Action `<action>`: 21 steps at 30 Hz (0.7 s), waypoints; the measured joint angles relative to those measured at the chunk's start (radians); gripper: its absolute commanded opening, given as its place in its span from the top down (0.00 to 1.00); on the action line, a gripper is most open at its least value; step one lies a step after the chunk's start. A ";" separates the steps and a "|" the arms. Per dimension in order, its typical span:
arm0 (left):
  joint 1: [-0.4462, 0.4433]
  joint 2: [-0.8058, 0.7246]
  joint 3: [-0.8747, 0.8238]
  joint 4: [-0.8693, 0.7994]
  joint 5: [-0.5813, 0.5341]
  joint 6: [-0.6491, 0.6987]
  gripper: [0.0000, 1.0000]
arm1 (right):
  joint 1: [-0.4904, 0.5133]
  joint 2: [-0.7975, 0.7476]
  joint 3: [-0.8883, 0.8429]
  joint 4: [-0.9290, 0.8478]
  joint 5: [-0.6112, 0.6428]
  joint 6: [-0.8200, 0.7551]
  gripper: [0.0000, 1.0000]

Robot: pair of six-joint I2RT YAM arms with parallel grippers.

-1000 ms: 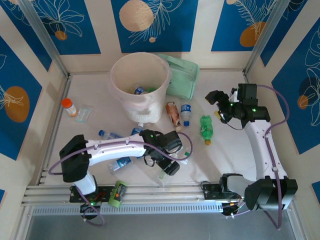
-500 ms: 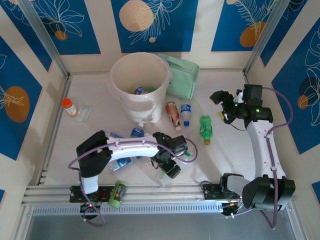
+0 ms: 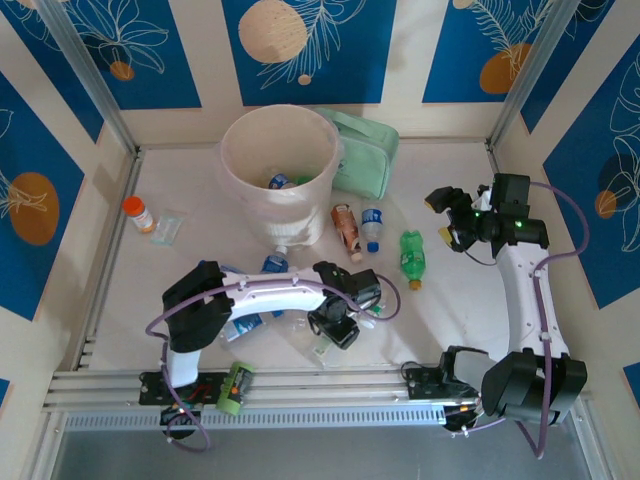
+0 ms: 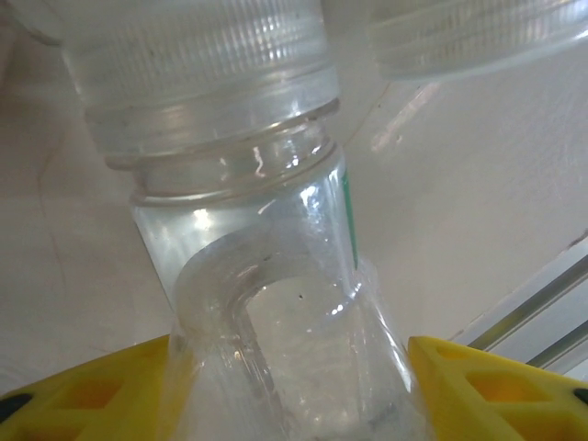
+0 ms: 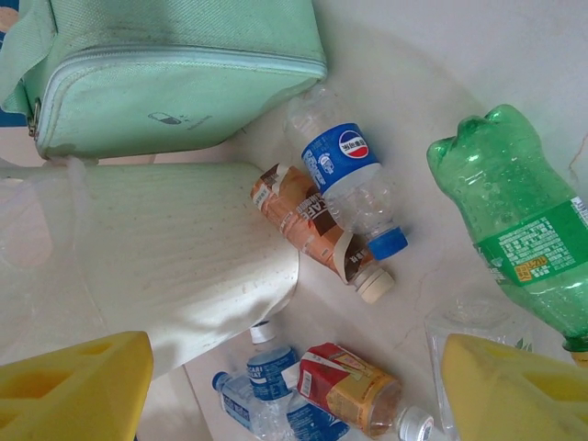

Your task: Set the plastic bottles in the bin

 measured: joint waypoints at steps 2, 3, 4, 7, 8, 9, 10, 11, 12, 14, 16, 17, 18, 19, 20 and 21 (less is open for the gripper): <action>0.000 -0.001 0.010 -0.006 -0.007 0.000 0.45 | -0.004 0.000 0.000 -0.003 0.000 0.000 0.18; 0.000 -0.002 0.015 -0.010 -0.010 0.000 0.45 | -0.006 0.000 0.000 -0.005 -0.003 0.000 0.18; 0.000 -0.006 0.019 -0.012 -0.013 0.000 0.45 | -0.007 0.000 0.000 -0.007 -0.003 0.000 0.18; 0.000 -0.028 0.025 -0.017 -0.022 0.000 0.46 | -0.011 0.000 0.000 -0.010 -0.003 -0.002 0.18; 0.000 -0.037 0.029 -0.021 -0.026 -0.001 0.46 | -0.013 0.000 0.000 -0.011 -0.003 -0.004 0.18; 0.000 -0.050 0.037 -0.031 -0.030 0.000 0.46 | -0.016 0.000 0.000 -0.011 -0.003 -0.006 0.18; 0.000 -0.065 0.048 -0.038 -0.035 0.000 0.46 | -0.020 0.000 0.000 -0.011 -0.003 -0.009 0.18; 0.000 -0.078 0.061 -0.047 -0.040 0.000 0.47 | -0.023 0.000 0.000 -0.012 -0.004 -0.011 0.18; 0.000 -0.094 0.080 -0.056 -0.047 0.000 0.47 | -0.027 0.000 0.000 -0.014 -0.004 -0.012 0.18; 0.000 -0.124 0.125 -0.073 -0.058 0.000 0.47 | -0.034 0.000 0.001 -0.014 -0.005 -0.016 0.18; 0.000 -0.156 0.197 -0.095 -0.069 0.000 0.47 | -0.040 0.000 0.001 -0.014 -0.007 -0.019 0.18; 0.000 -0.165 0.231 -0.106 -0.074 0.000 0.47 | -0.041 0.000 0.001 -0.014 -0.007 -0.019 0.18; 0.000 -0.174 0.277 -0.120 -0.083 0.000 0.47 | -0.043 0.000 0.001 -0.014 -0.007 -0.019 0.18; 0.000 -0.180 0.328 -0.135 -0.093 0.001 0.47 | -0.043 0.000 0.001 -0.014 -0.008 -0.019 0.18; 0.000 -0.181 0.370 -0.147 -0.102 0.004 0.47 | -0.044 0.000 0.001 -0.014 -0.008 -0.019 0.18; 0.001 -0.181 0.423 -0.161 -0.114 0.009 0.47 | -0.044 0.000 0.001 -0.014 -0.010 -0.019 0.18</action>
